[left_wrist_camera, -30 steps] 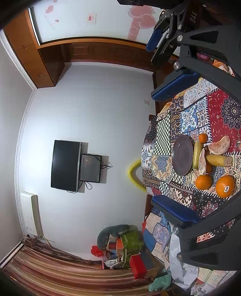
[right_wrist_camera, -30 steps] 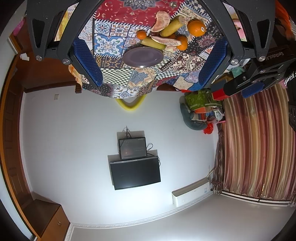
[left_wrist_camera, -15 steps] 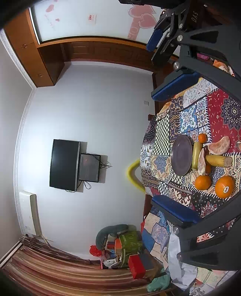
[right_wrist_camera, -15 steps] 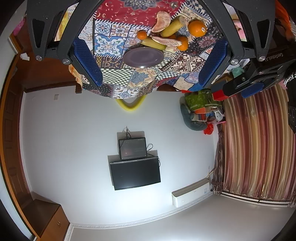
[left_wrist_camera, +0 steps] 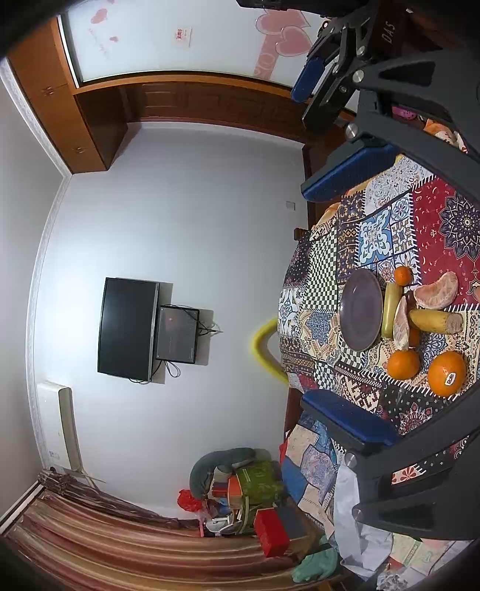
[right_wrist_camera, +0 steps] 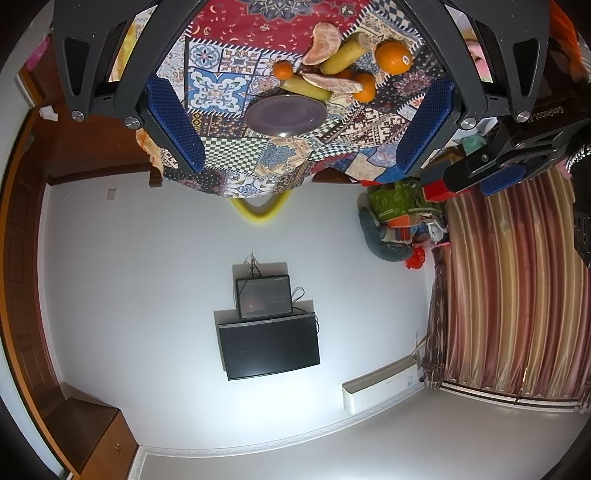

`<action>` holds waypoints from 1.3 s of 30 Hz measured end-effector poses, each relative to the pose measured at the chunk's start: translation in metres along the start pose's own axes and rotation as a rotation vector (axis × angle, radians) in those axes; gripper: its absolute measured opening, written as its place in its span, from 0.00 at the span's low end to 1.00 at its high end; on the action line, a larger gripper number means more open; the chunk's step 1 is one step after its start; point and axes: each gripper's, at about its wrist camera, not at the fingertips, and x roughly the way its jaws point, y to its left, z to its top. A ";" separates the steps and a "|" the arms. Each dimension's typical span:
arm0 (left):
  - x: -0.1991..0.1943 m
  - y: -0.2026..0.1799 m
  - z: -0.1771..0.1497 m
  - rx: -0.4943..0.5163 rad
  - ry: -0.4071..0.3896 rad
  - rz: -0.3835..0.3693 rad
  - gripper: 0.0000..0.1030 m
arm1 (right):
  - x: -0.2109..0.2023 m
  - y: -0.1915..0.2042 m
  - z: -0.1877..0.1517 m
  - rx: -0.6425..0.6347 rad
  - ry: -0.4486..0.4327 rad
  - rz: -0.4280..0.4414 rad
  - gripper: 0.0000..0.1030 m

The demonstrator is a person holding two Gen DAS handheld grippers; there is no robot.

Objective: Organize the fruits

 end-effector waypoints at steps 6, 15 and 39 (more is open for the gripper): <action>-0.001 -0.001 0.000 -0.001 -0.001 0.000 1.00 | 0.000 0.002 0.000 -0.005 0.000 0.001 1.00; 0.002 -0.001 0.000 -0.002 0.001 0.004 1.00 | 0.001 0.001 0.000 -0.003 0.008 0.008 1.00; 0.081 0.081 -0.069 -0.055 0.314 0.137 0.87 | 0.093 0.002 -0.068 -0.028 0.353 0.010 1.00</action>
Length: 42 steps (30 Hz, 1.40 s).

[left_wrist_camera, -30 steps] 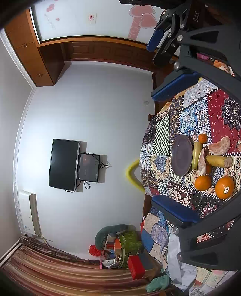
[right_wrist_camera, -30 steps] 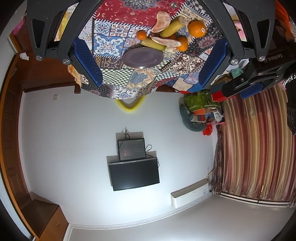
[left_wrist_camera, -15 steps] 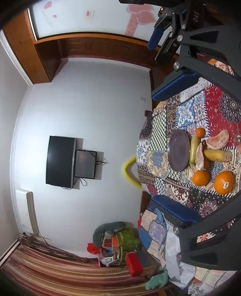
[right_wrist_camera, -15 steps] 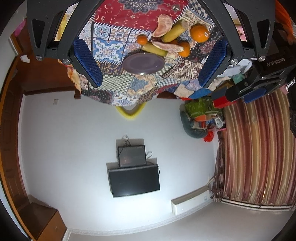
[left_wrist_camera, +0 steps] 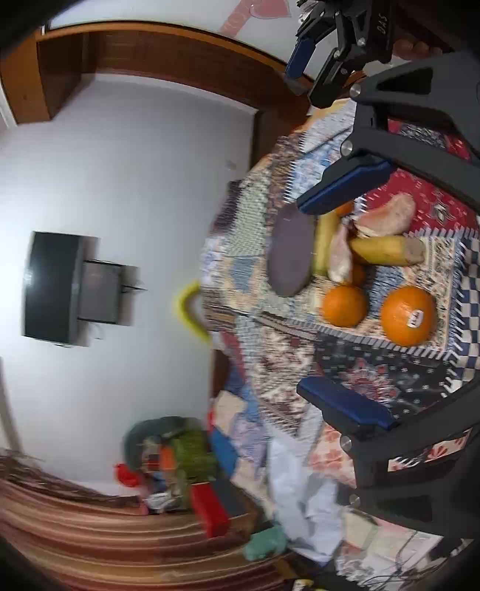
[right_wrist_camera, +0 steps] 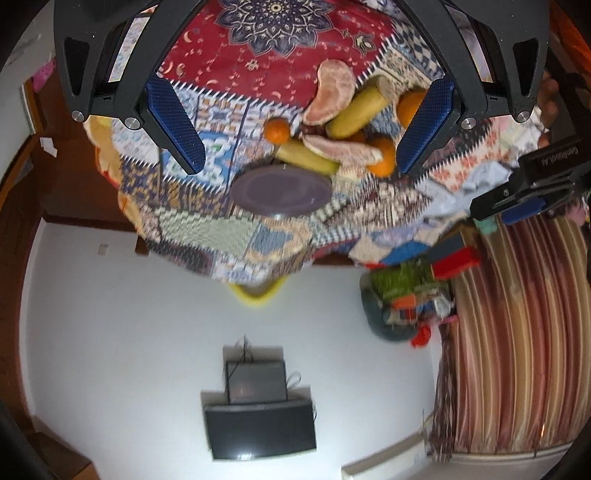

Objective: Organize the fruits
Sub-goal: 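Grasp the Dole orange with the left tool while the right grasps a pomelo segment, then lift the Dole orange and pomelo segment and carry both toward the dark plate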

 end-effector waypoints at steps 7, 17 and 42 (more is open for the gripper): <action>0.037 0.011 -0.029 0.012 0.121 0.009 0.87 | 0.044 0.006 -0.025 -0.019 0.149 0.030 1.00; 0.077 0.022 -0.065 0.004 0.281 0.002 0.83 | 0.095 0.012 -0.059 -0.042 0.343 0.089 0.89; 0.126 0.027 -0.100 -0.055 0.440 -0.019 0.67 | 0.134 0.016 -0.074 -0.055 0.430 0.156 0.45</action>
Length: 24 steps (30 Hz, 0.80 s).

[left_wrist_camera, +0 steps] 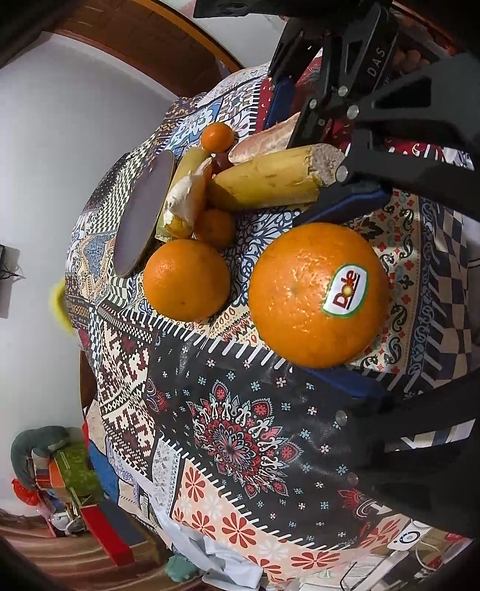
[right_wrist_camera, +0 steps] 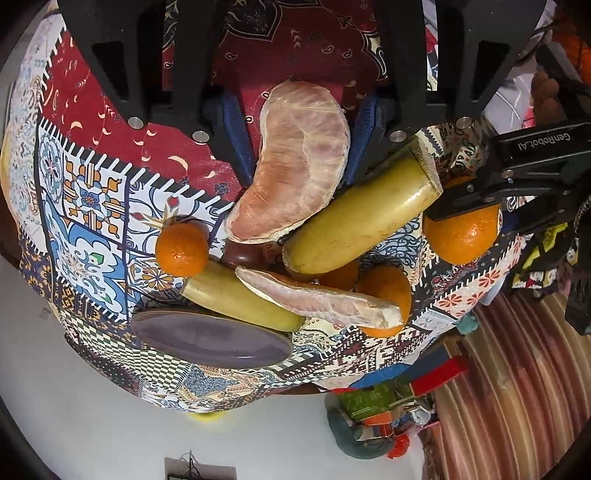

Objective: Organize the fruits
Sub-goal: 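Lift the Dole orange and pomelo segment and carry both toward the dark plate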

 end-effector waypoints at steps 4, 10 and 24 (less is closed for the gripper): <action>-0.002 0.000 0.001 0.000 0.005 0.005 0.67 | -0.004 -0.004 -0.001 0.025 -0.005 0.019 0.43; -0.013 -0.004 0.007 0.002 -0.017 0.005 0.67 | -0.021 -0.007 0.001 0.049 -0.055 0.025 0.42; -0.053 -0.038 0.035 0.064 -0.153 -0.006 0.67 | -0.043 -0.023 0.005 0.064 -0.115 0.013 0.33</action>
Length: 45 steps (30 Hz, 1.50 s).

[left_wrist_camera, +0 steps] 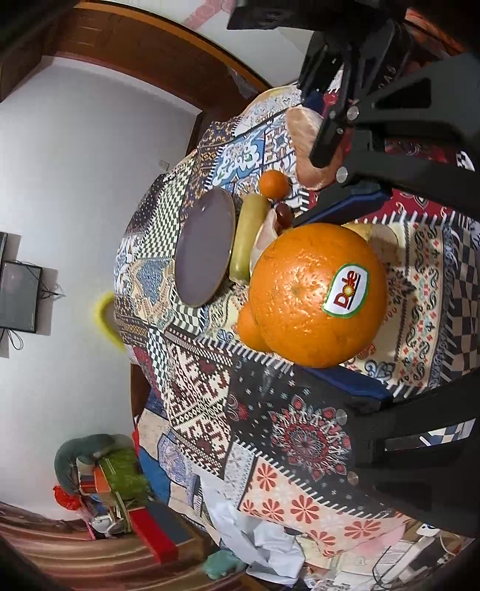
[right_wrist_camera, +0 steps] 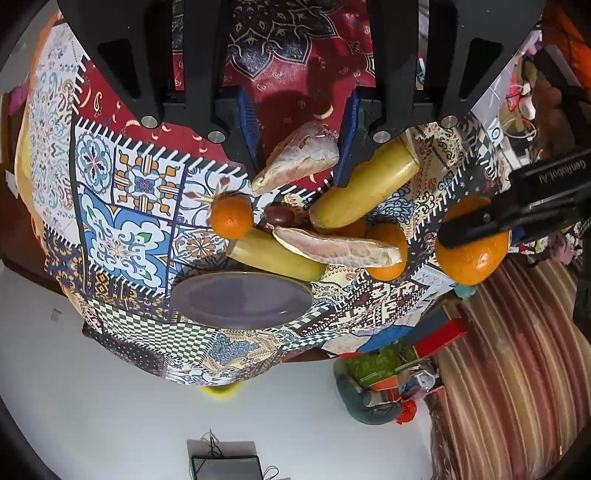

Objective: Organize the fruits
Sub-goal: 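Lift the Dole orange and pomelo segment and carry both toward the dark plate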

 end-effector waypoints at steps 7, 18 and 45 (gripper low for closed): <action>0.002 -0.011 0.010 0.022 -0.015 -0.006 0.67 | -0.014 -0.008 0.009 0.014 -0.044 0.010 0.33; 0.002 -0.023 0.049 0.051 -0.086 -0.004 0.67 | -0.037 -0.025 0.048 0.010 -0.172 -0.014 0.33; 0.098 -0.027 0.143 0.076 -0.075 -0.010 0.67 | 0.018 -0.067 0.124 -0.033 -0.237 -0.052 0.33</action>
